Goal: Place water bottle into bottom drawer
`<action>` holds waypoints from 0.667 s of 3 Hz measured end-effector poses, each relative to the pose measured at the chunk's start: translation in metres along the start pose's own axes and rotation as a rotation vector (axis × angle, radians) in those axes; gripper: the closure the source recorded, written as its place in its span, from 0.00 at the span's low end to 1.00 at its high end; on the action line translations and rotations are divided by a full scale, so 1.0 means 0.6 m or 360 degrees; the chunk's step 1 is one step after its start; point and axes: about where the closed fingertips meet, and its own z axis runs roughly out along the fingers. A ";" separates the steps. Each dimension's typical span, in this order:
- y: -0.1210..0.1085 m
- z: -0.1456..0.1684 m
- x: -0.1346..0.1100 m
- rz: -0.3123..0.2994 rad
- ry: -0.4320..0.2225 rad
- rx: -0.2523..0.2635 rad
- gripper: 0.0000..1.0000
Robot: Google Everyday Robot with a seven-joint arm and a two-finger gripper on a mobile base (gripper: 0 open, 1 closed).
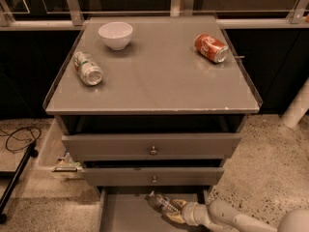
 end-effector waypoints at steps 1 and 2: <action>0.004 0.006 0.007 0.0011 0.0010 0.0015 1.00; 0.004 0.006 0.007 0.0011 0.0010 0.0015 0.81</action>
Offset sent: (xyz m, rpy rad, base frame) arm -0.0024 0.0014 -0.0046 -0.0059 0.0027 -0.0095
